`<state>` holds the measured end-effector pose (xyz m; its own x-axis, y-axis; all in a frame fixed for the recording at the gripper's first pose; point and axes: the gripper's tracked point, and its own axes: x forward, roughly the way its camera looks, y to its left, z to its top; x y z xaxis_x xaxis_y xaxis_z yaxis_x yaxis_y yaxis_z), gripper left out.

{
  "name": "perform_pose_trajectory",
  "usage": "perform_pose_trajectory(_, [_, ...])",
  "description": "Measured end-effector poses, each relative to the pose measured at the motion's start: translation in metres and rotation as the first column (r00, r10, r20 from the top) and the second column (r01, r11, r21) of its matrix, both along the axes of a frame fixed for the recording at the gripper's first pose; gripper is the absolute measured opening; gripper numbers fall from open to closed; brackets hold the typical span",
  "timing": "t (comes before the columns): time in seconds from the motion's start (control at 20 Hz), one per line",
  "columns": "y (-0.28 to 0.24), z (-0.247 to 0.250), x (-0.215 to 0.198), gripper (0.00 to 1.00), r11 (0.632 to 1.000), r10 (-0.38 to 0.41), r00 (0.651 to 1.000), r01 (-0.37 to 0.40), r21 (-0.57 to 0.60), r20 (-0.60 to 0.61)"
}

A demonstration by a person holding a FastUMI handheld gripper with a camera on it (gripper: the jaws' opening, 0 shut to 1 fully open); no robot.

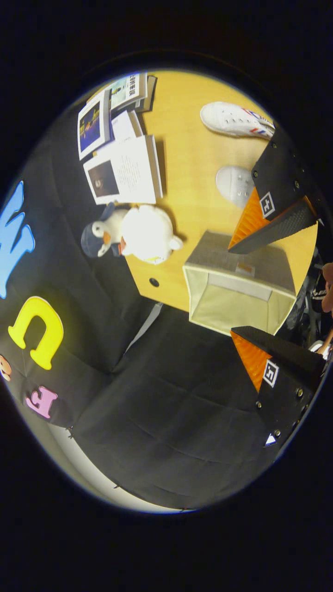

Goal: Open the storage box then place both shoes into the box .Put the left shoe in first, then the right shoe, with the right side of both shoes facing outward in a uniform manner.

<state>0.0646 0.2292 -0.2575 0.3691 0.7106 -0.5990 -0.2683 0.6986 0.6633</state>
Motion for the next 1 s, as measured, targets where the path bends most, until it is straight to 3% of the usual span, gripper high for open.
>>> perform_pose_trajectory(0.15, [-0.042, -0.044, -0.012, 0.95, 0.993, -0.036, 0.998, 0.03, -0.112, -0.052])
perform_pose_trajectory(0.45, [-0.077, -0.086, -0.037, 0.95, 0.985, -0.105, 0.979, 0.077, -0.156, -0.175])
perform_pose_trajectory(0.75, [-0.09, -0.135, -0.056, 0.92, 0.961, -0.055, 0.972, -0.012, -0.278, -0.23])
perform_pose_trajectory(1.0, [-0.091, -0.175, -0.068, 0.88, 0.909, 0.019, 0.963, -0.129, -0.397, -0.268])
